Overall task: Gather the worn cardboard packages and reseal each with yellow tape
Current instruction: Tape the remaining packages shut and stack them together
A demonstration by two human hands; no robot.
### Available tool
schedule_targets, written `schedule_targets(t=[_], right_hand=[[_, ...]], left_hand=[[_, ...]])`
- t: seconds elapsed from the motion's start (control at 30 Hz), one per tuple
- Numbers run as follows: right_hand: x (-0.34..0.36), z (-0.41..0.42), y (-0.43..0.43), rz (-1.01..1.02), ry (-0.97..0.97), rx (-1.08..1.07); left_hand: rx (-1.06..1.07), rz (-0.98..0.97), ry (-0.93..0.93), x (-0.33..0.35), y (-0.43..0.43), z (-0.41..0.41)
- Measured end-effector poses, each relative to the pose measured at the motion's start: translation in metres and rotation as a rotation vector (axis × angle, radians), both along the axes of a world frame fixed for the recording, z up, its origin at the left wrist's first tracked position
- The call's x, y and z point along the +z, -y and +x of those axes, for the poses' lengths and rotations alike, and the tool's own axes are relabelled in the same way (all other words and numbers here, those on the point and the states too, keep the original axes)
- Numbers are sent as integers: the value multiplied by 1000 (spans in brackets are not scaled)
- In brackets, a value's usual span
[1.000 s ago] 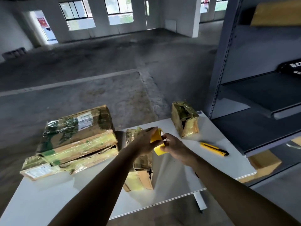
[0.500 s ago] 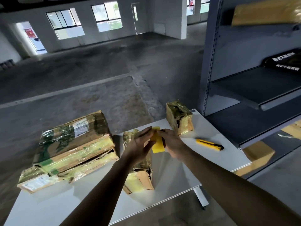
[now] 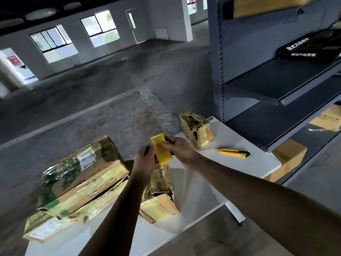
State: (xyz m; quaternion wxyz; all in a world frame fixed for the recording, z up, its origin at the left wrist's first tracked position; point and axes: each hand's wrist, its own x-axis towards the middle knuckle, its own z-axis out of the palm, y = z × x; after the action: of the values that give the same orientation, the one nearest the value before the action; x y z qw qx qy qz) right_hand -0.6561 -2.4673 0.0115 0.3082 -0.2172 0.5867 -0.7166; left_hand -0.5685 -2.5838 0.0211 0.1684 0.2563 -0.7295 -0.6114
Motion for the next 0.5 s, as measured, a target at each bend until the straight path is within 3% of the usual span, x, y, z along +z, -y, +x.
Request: schedule_targets(t=[0.13,0.5], right_hand=[[2,3,2,-36,-11,9],[-1,3,14,-4,139,-141]], left_hand=[[-5,107,-15,13,1,2],[-86,122,-6,27,-13,15]])
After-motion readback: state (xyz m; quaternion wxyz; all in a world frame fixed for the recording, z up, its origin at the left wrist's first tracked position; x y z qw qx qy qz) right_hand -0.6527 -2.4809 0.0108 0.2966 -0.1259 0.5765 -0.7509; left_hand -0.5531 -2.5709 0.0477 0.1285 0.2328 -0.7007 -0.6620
